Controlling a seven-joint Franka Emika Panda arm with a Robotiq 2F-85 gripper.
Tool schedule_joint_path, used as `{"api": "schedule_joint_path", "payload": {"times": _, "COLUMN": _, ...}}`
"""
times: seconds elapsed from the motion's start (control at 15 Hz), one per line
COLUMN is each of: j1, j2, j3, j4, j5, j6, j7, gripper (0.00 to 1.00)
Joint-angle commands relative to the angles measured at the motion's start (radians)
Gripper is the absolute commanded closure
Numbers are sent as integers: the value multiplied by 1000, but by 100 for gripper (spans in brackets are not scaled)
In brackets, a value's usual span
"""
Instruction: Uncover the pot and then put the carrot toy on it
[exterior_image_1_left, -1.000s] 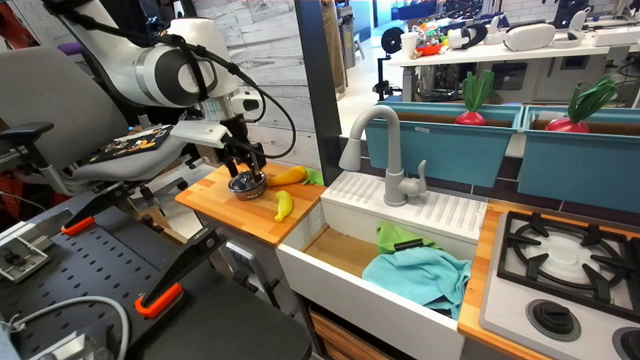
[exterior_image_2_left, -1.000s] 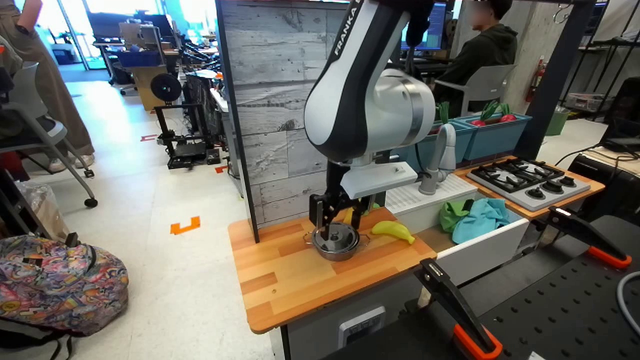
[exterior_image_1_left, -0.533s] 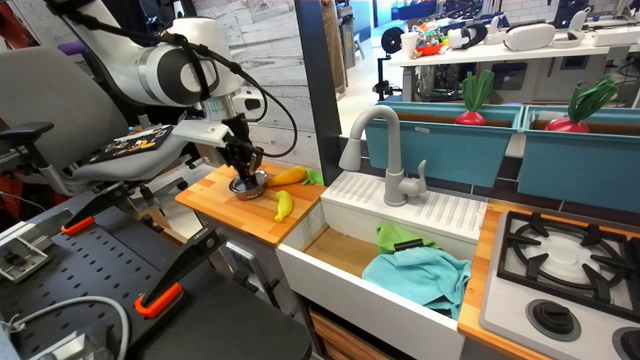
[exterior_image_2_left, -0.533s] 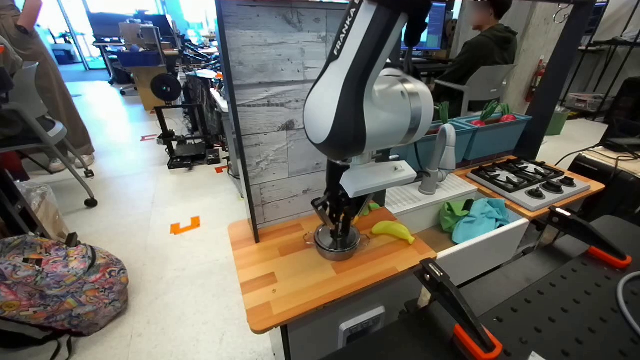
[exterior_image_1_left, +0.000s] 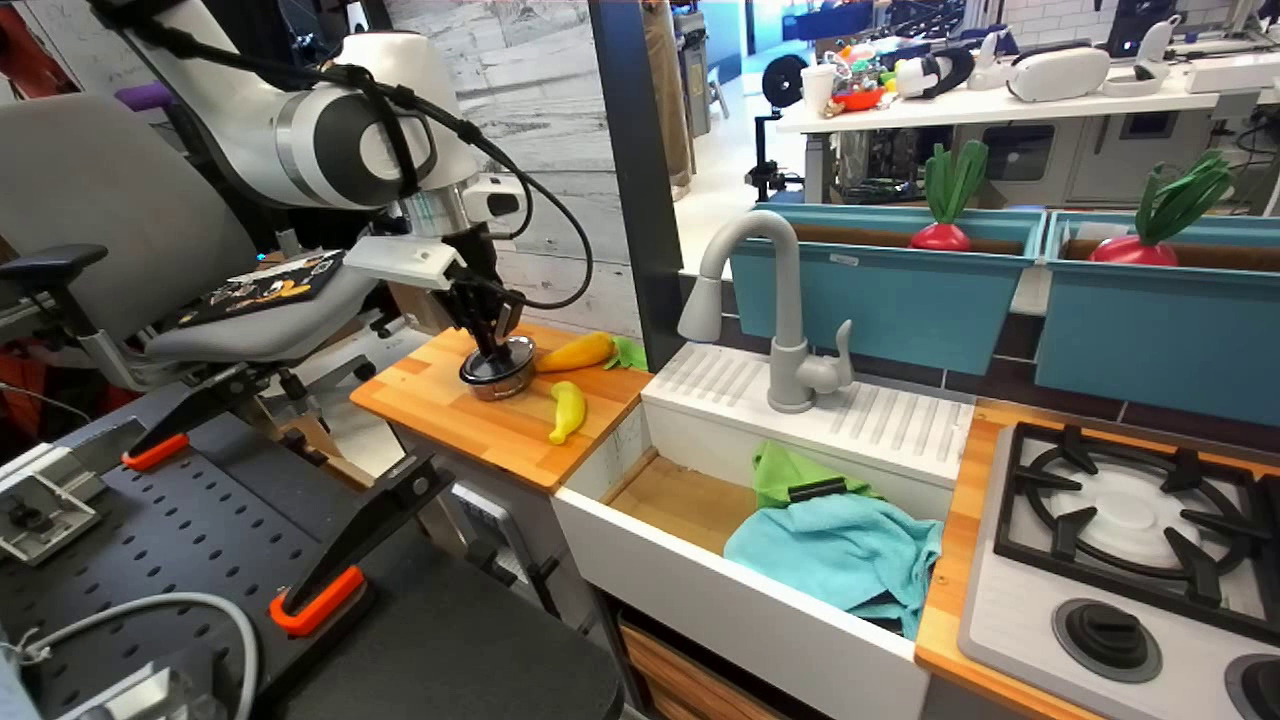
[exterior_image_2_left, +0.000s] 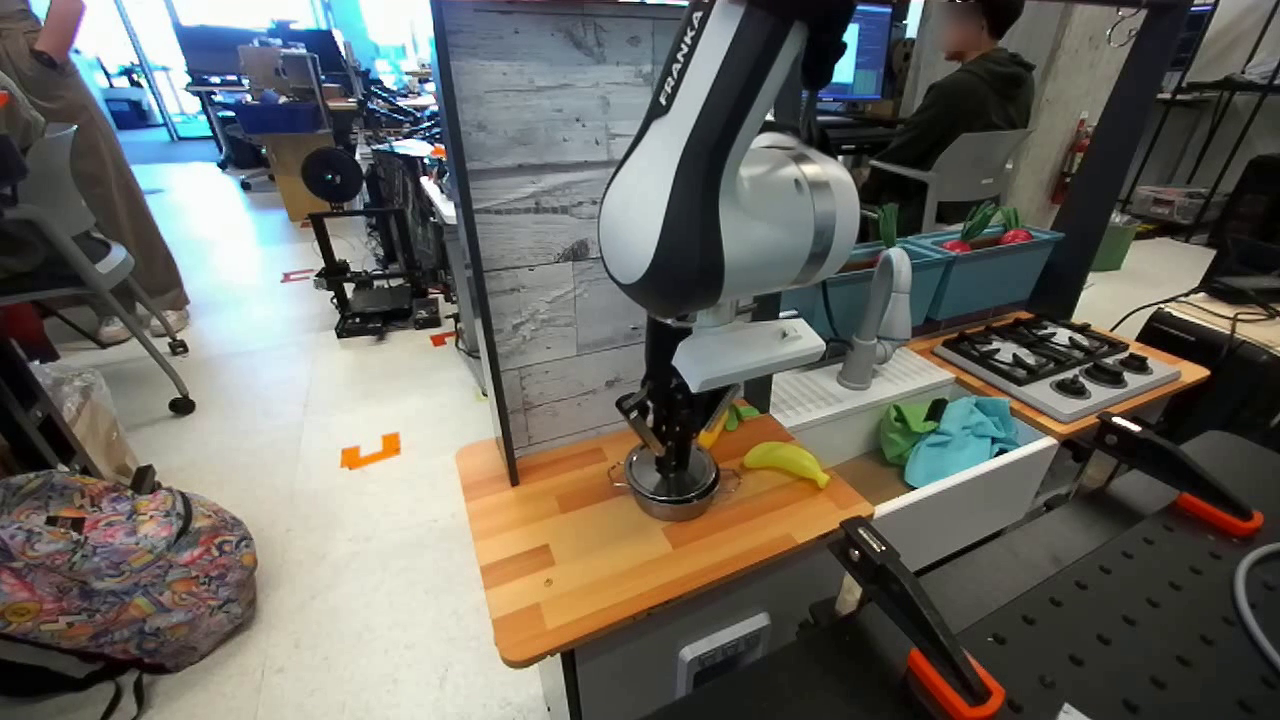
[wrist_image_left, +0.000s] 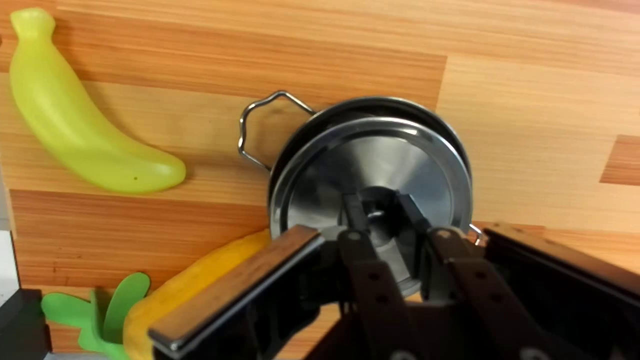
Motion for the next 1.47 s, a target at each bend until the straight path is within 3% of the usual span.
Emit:
{"api": "schedule_joint_path", "payload": {"times": 0.0, "j1": 31, "j2": -15, "j3": -2, "j4": -4, "j5": -26, "j6": -17, "j7": 19, "gripper": 100}}
{"api": "schedule_joint_path", "payload": {"times": 0.73, "j1": 126, "j2": -6, "j3": 9, "j4": -7, "j5": -65, "j6": -35, "j7": 19, "gripper": 100}}
{"api": "schedule_joint_path", "payload": {"times": 1.4, "j1": 155, "j2": 18, "j3": 15, "j4": 24, "j5": -68, "j6": -105, "j7": 20, "gripper": 100}}
